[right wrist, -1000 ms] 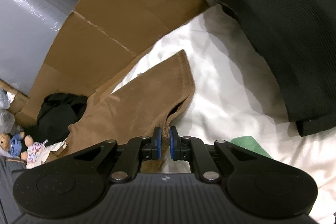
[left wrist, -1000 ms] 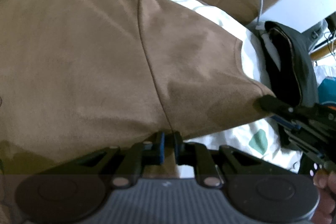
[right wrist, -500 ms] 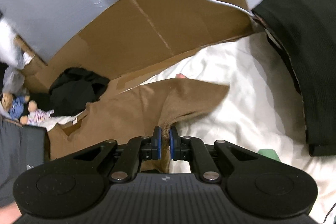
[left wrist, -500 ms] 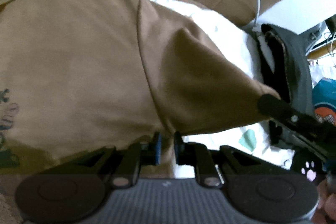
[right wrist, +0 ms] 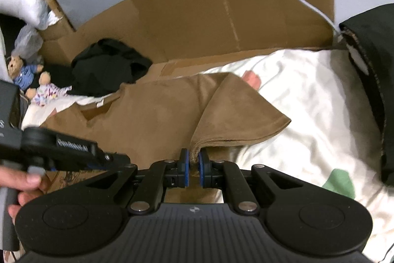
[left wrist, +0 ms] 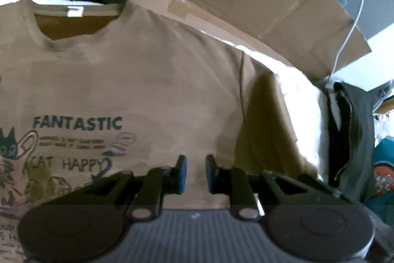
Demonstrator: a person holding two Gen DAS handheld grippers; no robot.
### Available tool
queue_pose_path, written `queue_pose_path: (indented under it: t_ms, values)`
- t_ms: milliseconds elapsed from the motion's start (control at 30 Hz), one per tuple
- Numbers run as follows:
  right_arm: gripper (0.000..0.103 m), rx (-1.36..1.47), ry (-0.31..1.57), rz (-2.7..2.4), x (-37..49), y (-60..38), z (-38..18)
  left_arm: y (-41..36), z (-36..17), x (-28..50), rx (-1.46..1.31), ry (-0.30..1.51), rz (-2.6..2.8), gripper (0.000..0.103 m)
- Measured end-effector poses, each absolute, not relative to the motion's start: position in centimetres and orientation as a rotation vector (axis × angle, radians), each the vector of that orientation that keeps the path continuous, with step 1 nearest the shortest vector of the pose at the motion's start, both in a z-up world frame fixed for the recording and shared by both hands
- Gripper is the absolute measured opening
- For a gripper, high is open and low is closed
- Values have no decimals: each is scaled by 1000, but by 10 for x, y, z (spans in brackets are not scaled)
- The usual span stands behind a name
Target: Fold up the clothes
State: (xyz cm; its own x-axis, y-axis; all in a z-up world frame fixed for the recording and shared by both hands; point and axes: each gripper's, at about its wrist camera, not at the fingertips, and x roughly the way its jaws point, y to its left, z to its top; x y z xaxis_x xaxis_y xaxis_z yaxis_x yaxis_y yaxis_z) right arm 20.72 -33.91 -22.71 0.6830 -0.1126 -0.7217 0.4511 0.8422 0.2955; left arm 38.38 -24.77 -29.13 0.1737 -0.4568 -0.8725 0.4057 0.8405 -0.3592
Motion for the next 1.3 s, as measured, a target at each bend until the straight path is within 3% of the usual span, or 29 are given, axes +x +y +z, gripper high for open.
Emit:
queue_pose_path:
  t_ms: [300,433,467,867,1300]
  values:
    - [12,416,828,-278,222,-299,-234,-231,-256,378,-58,1187,-613,17]
    - [43,404,885,-211,220,-282,-240,-220,-236,383,-101,1159,-620,17]
    - [46,399,889,-198,219,-279,-240,-219,-232,384,-104,1153,-622,17]
    - [47,418,854,-275,207,-300,-223,-223,-235,381,-75,1157,-624,17]
    - [47,524,822,-360,209,-365,-247,-264,-272,402,-148,1153,-687,17]
